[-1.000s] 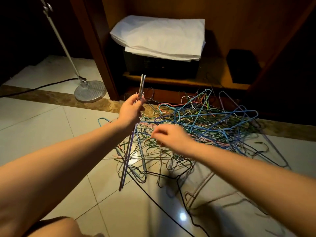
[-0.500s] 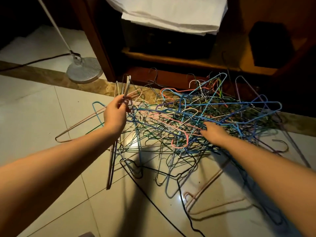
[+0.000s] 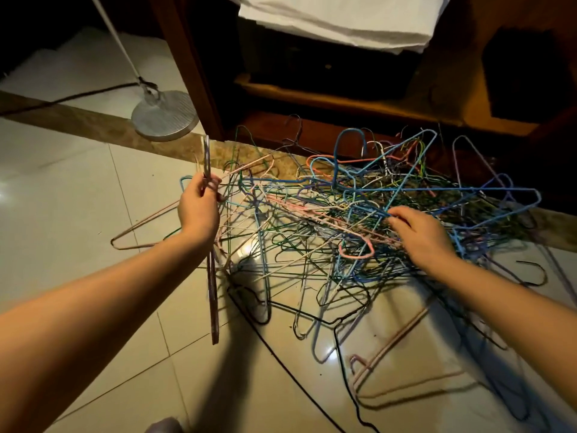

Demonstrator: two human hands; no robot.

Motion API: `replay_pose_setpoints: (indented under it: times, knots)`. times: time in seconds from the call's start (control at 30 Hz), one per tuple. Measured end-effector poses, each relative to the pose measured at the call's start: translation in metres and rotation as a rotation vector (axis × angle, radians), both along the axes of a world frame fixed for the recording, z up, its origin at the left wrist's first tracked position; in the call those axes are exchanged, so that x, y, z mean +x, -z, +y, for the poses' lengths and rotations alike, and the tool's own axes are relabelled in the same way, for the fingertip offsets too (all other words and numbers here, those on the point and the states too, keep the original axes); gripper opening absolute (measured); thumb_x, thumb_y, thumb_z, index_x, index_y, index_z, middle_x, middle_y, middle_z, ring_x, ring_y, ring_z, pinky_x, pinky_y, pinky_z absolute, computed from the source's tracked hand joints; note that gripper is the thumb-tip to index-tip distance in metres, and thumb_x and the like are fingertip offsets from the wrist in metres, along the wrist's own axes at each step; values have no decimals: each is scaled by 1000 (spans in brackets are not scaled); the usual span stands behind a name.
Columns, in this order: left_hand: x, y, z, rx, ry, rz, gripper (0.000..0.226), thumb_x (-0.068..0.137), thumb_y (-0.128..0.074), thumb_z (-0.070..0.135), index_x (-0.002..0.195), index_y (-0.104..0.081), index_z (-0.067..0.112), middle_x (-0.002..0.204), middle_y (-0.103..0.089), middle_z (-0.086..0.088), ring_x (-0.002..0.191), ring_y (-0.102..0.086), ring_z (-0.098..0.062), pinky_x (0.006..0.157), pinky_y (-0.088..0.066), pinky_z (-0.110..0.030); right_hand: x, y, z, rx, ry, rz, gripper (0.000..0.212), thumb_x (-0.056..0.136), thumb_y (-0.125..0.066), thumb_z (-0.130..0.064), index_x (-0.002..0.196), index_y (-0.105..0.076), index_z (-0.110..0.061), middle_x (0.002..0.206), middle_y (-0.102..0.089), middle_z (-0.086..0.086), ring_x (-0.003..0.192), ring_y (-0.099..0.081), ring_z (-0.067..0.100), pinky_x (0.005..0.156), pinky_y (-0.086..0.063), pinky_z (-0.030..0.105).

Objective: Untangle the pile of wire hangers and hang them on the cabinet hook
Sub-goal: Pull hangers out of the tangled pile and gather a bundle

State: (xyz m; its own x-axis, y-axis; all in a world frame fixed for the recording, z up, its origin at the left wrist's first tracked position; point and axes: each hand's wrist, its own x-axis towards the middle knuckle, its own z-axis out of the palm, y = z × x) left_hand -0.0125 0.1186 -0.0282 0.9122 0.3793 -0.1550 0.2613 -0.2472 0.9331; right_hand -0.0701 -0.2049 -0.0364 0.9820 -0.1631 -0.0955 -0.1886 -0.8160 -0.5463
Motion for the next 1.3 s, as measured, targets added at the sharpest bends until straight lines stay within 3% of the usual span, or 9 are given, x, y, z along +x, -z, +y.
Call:
replay_pose_setpoints:
  times: [0.13, 0.33, 0.4, 0.47, 0.6, 0.73, 0.83, 1.17, 1.3]
  knots:
    - [1, -4, -4, -31, -7, 7, 18, 99, -35, 25, 100, -53, 22, 84, -57, -1, 65, -44, -12, 55, -33, -26, -14, -19, 3, 248, 64, -31, 22, 92, -53, -8, 109, -65, -1, 100, -66, 15, 89, -57, 23, 77, -44, 31]
    - [3, -18, 1, -87, -49, -7, 13, 96, -41, 32, 93, -52, 25, 93, -60, -6, 61, -42, -11, 54, -33, -26, -40, -50, 6, 367, 83, -64, 19, 92, -51, -3, 104, -65, -4, 90, -61, 5, 82, -54, 14, 59, -36, 0]
    - [3, -26, 8, -119, -75, -20, 11, 94, -43, 31, 89, -51, 26, 87, -59, -4, 62, -41, -11, 54, -32, -27, -47, -62, 7, 369, 73, -87, 17, 92, -50, -2, 99, -65, -5, 85, -61, 7, 76, -54, 9, 59, -38, 4]
    - [3, -39, 14, -164, -121, -39, 9, 92, -44, 29, 87, -50, 24, 78, -53, 0, 58, -39, -12, 50, -30, -24, -51, -76, 7, 357, 68, -122, 17, 91, -51, -2, 99, -66, -2, 86, -63, 16, 77, -53, 13, 62, -38, 18]
    - [-2, -69, 28, -222, -175, -81, 16, 92, -44, 22, 77, -47, 26, 69, -46, 3, 50, -33, -9, 43, -25, -20, -61, -96, 0, 278, 58, -136, 25, 91, -53, -5, 113, -63, 0, 100, -62, 8, 94, -53, 15, 72, -38, 19]
    - [-19, -85, 37, -165, -87, -74, 12, 95, -42, 23, 86, -49, 23, 71, -46, 2, 53, -34, -10, 47, -27, -23, -74, -82, 8, 38, -34, -36, 24, 92, -55, -16, 112, -66, -9, 111, -67, 9, 103, -59, 24, 81, -40, 28]
    - [-27, -84, 41, -132, -55, -78, 11, 95, -43, 25, 96, -52, 19, 70, -47, 0, 54, -36, -11, 48, -28, -24, -79, -56, 24, -69, -80, 64, 20, 93, -52, -23, 107, -65, -17, 107, -68, 7, 98, -60, 26, 73, -41, 30]
    - [-29, -68, 26, -70, 40, -51, 14, 96, -41, 26, 95, -50, 16, 73, -50, 0, 58, -38, -13, 52, -29, -25, -66, -31, 68, -10, 16, 90, 18, 96, -47, -22, 107, -59, -16, 96, -65, 6, 79, -54, 23, 66, -39, 33]
    - [-32, -71, 28, -96, 56, -69, 12, 96, -41, 24, 99, -50, 17, 73, -50, 0, 56, -37, -12, 49, -29, -25, -80, -42, 66, 59, -59, 80, 19, 94, -51, -21, 108, -61, -16, 93, -66, 4, 80, -59, 23, 69, -45, 33]
